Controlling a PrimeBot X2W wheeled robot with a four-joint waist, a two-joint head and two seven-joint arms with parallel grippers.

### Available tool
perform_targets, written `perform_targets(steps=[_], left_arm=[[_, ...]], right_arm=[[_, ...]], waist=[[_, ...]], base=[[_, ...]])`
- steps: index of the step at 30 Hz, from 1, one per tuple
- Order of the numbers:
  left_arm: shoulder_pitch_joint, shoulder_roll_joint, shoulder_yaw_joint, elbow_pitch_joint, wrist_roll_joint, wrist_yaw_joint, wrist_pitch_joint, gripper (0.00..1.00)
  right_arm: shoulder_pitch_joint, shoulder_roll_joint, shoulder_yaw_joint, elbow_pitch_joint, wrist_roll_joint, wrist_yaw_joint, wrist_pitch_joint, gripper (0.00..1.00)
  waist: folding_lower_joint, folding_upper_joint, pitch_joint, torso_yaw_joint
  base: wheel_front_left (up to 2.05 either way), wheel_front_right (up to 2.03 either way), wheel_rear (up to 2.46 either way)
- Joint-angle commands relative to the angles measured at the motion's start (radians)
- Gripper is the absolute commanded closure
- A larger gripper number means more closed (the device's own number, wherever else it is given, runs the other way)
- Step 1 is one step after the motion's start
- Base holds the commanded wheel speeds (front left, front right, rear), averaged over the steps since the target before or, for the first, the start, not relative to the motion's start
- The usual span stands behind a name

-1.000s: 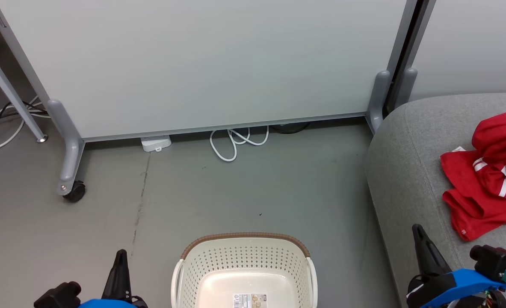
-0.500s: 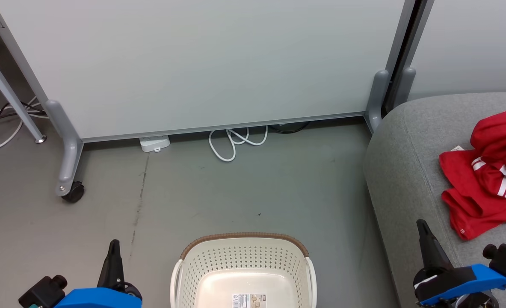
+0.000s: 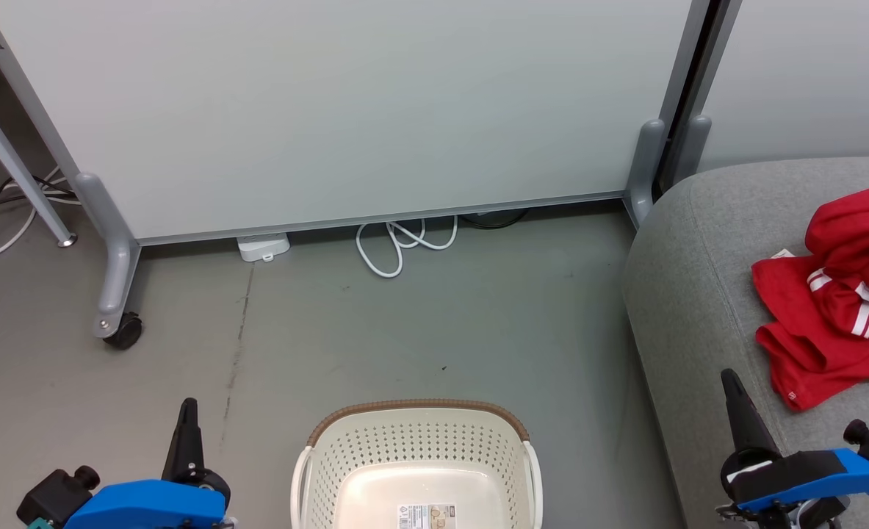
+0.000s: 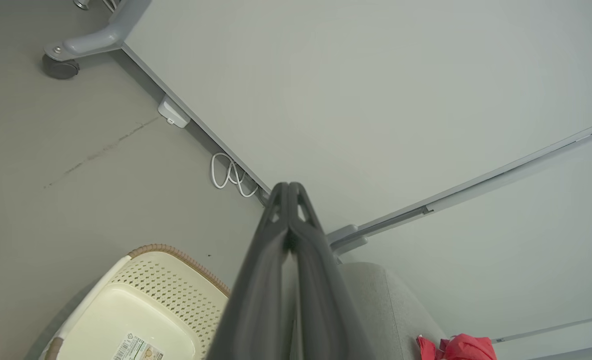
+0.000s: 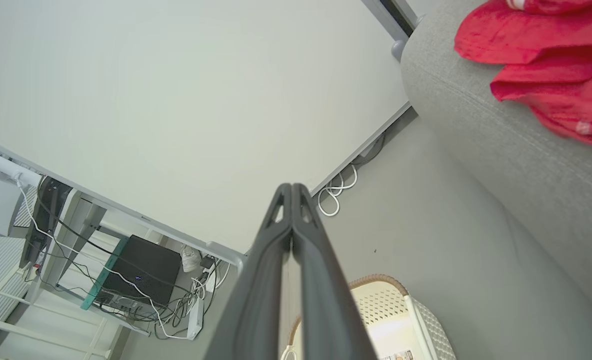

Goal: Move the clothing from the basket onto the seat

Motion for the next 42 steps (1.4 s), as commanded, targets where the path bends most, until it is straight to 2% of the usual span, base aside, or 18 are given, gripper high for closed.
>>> perform_targets(steps=[1,42], left_arm=[[-0.027,0.002,0.010,-0.017,-0.031,-0.004,0.008,1.00],[-0.071,-0.007,0.063,-0.057,-0.388,-0.007,0.110,1.00]], right_arm=[[-0.029,-0.004,-0.004,-0.015,0.040,0.000,0.006,1.00],[-0.051,-0.005,-0.021,-0.026,0.466,0.001,0.072,1.00]], waist=[[0.0000,0.0000,0.000,-0.001],[0.0000,0.0000,0.001,-0.013]], base=[[0.00,0.00,0.00],[0.00,0.00,0.00]])
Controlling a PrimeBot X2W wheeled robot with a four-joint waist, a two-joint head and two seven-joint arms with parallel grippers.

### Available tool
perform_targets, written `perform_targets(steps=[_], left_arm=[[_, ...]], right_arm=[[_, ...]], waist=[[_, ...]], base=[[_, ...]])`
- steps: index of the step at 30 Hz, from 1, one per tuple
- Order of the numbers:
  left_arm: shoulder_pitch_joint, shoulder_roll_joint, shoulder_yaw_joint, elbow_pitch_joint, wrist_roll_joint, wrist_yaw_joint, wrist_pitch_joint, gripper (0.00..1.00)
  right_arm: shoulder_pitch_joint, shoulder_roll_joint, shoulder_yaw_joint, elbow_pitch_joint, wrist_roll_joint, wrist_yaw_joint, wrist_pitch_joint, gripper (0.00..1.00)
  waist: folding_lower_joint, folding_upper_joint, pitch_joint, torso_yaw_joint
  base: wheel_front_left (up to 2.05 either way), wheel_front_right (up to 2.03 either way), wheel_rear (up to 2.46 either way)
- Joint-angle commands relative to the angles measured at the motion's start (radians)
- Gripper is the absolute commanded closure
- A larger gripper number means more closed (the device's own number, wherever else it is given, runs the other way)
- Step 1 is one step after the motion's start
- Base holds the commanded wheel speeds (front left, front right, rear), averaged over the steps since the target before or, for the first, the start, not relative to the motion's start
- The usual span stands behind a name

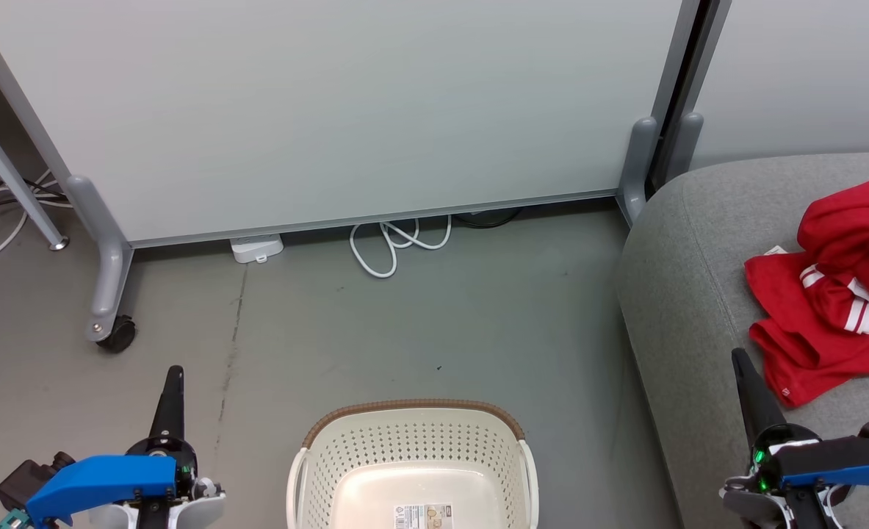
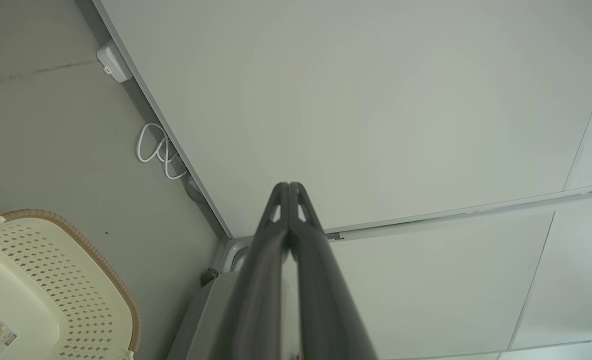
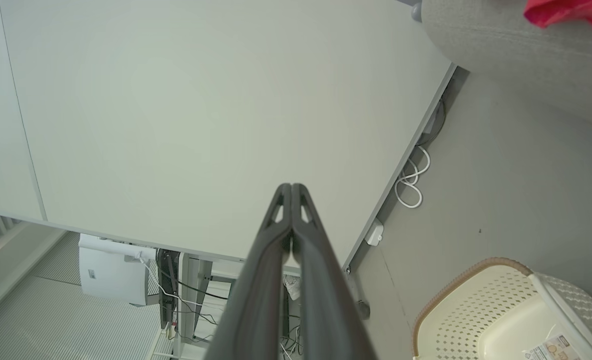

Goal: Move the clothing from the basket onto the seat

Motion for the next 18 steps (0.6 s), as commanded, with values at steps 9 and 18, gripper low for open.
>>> perform_targets(steps=[9,18], left_arm=[[-0.028,-0.001,0.015,-0.016,-0.077,-0.008,0.023,1.00],[-0.035,-0.003,0.024,-0.023,-0.137,-0.009,0.040,1.00]], right_arm=[[-0.024,-0.005,-0.006,-0.011,0.092,0.001,0.017,1.00],[-0.028,-0.005,-0.009,-0.012,0.164,0.001,0.028,1.00]], waist=[[-0.0001,-0.0001,0.000,-0.003],[-0.0001,-0.0001,0.000,-0.005]], base=[[0.00,0.00,0.00],[0.00,0.00,0.00]])
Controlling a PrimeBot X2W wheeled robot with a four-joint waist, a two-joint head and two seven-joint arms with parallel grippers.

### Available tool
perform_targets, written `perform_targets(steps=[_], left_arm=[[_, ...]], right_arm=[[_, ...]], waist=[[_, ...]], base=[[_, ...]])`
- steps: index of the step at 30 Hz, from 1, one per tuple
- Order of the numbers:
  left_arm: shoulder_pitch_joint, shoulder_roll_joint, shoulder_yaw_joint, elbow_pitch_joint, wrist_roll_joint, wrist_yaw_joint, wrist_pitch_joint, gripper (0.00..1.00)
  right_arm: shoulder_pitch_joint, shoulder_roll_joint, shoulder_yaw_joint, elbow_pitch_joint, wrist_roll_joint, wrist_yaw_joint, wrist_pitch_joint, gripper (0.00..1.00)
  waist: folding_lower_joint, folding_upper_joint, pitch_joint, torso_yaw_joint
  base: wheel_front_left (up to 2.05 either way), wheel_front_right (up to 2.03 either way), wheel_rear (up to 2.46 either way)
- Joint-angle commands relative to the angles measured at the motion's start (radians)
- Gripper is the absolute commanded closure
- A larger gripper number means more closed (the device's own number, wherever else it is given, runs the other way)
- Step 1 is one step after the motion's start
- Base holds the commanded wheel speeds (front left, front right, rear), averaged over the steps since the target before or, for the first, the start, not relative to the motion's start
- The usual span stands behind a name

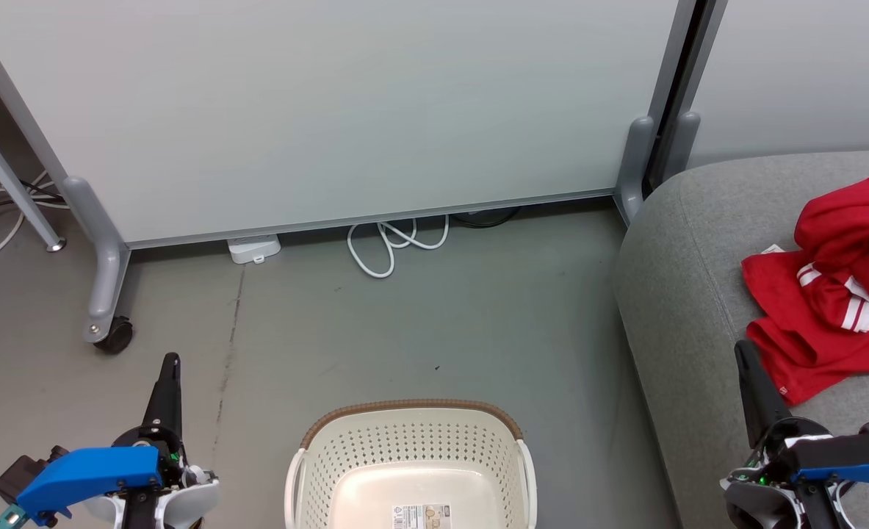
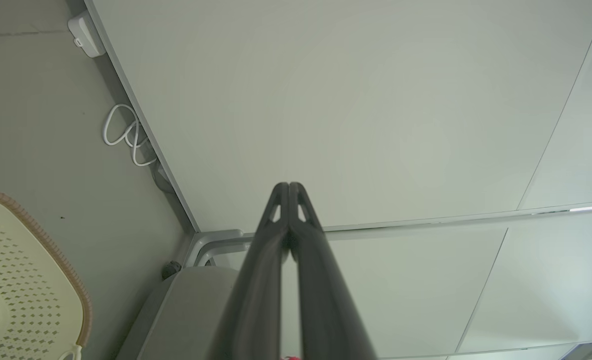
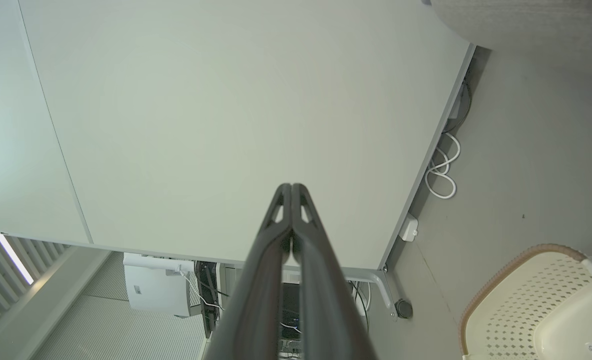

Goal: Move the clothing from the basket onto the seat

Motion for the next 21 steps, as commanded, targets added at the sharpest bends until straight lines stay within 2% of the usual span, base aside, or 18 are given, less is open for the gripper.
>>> perform_targets(steps=[1,15,21], left_arm=[[-0.018,0.000,0.007,-0.008,-0.019,-0.009,0.007,1.00],[-0.027,-0.003,0.019,-0.017,-0.105,-0.010,0.031,1.00],[-0.025,-0.003,0.019,-0.017,-0.104,-0.010,0.032,1.00]], right_arm=[[-0.017,-0.005,-0.003,-0.007,0.025,0.001,0.005,1.00],[-0.021,-0.005,-0.007,-0.008,0.126,0.001,0.020,1.00],[-0.021,-0.005,-0.007,-0.008,0.125,0.001,0.021,1.00]], waist=[[0.0000,0.0000,0.000,0.000],[-0.0001,0.0000,0.000,-0.005],[-0.0001,0.0000,0.000,-0.005]], base=[[0.00,0.00,0.00],[0.00,0.00,0.00],[0.00,0.00,0.00]])
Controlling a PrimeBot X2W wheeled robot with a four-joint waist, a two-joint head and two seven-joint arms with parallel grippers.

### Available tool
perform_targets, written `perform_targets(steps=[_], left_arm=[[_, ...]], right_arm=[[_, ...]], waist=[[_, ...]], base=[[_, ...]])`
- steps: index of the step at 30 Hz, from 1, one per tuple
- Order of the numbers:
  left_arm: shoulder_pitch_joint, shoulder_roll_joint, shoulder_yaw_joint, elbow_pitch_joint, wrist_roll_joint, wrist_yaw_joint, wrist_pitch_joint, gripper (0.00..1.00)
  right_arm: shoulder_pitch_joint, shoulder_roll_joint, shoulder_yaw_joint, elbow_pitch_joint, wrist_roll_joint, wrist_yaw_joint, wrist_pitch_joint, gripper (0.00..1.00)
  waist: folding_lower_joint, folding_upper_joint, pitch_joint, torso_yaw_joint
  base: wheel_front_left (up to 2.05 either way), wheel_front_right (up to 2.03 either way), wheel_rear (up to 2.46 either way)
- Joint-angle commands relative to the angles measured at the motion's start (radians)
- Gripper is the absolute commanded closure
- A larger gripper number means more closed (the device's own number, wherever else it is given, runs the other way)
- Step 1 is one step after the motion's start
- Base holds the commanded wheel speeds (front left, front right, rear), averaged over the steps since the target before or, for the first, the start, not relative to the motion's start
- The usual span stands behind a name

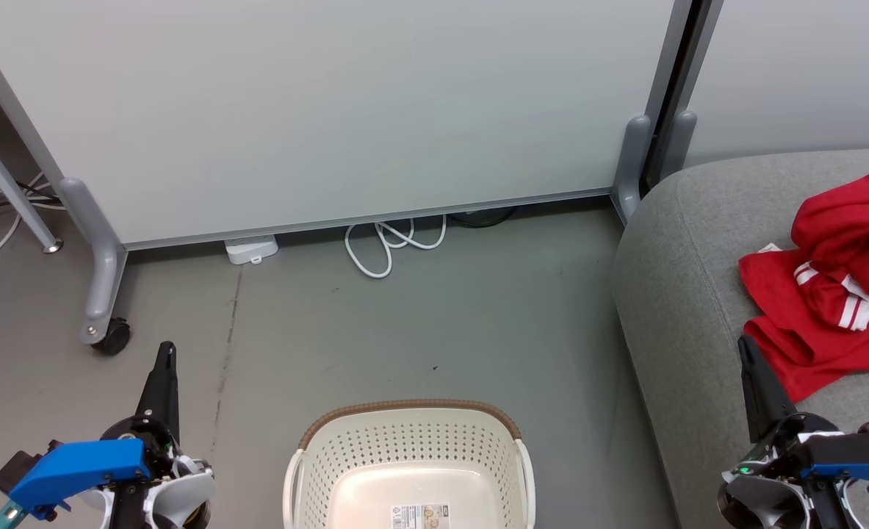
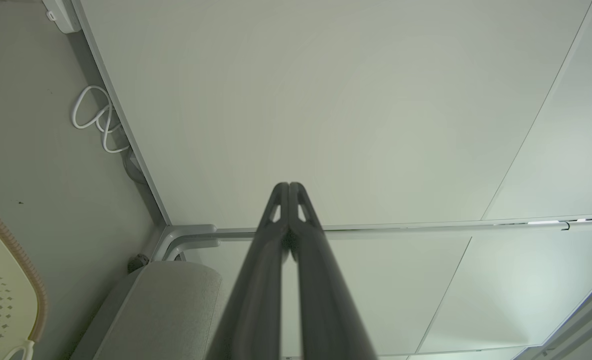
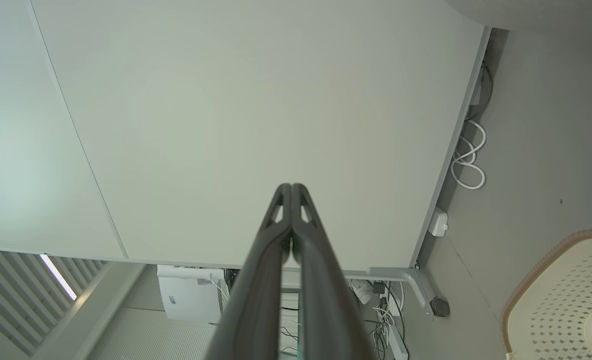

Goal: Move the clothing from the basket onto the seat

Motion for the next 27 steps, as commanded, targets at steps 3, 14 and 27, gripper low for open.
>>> perform_targets(steps=[3,14,27], left_arm=[[-0.010,-0.001,0.003,-0.003,-0.002,-0.009,0.005,1.00],[-0.010,-0.001,0.003,-0.003,-0.003,-0.009,0.004,1.00],[-0.010,-0.001,0.003,-0.003,-0.003,-0.009,0.004,1.00]], right_arm=[[-0.014,-0.004,-0.001,-0.003,0.003,0.001,0.003,1.00],[-0.012,-0.004,-0.001,-0.003,0.003,0.001,0.003,1.00],[-0.012,-0.004,-0.001,-0.003,0.003,0.001,0.003,1.00]], waist=[[0.0000,0.0000,0.000,0.000],[0.0000,0.0000,0.000,0.000],[0.0000,0.0000,0.000,0.000]], base=[[0.00,0.00,0.00],[0.00,0.00,0.00],[0.00,0.00,0.00]])
